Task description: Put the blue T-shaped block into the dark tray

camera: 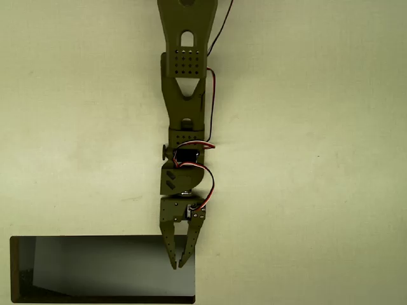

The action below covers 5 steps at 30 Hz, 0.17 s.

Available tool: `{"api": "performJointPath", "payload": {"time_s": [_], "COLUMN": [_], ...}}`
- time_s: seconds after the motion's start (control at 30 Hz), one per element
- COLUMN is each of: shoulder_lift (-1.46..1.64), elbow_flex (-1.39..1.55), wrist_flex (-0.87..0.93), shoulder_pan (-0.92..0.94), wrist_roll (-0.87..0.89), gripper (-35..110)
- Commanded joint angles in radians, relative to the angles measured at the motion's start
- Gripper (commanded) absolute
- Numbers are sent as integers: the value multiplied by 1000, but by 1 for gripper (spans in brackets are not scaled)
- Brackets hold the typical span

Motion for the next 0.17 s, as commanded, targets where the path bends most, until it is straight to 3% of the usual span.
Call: {"api": "performJointPath", "payload": {"time_s": [0.0, 0.13], "shoulder_lift": [-11, -11], "elbow_flex": [2, 2], "wrist_flex": [-25, -25], "shoulder_pan": [2, 2], "wrist_roll": [-14, -14], "gripper": [0, 0]}}
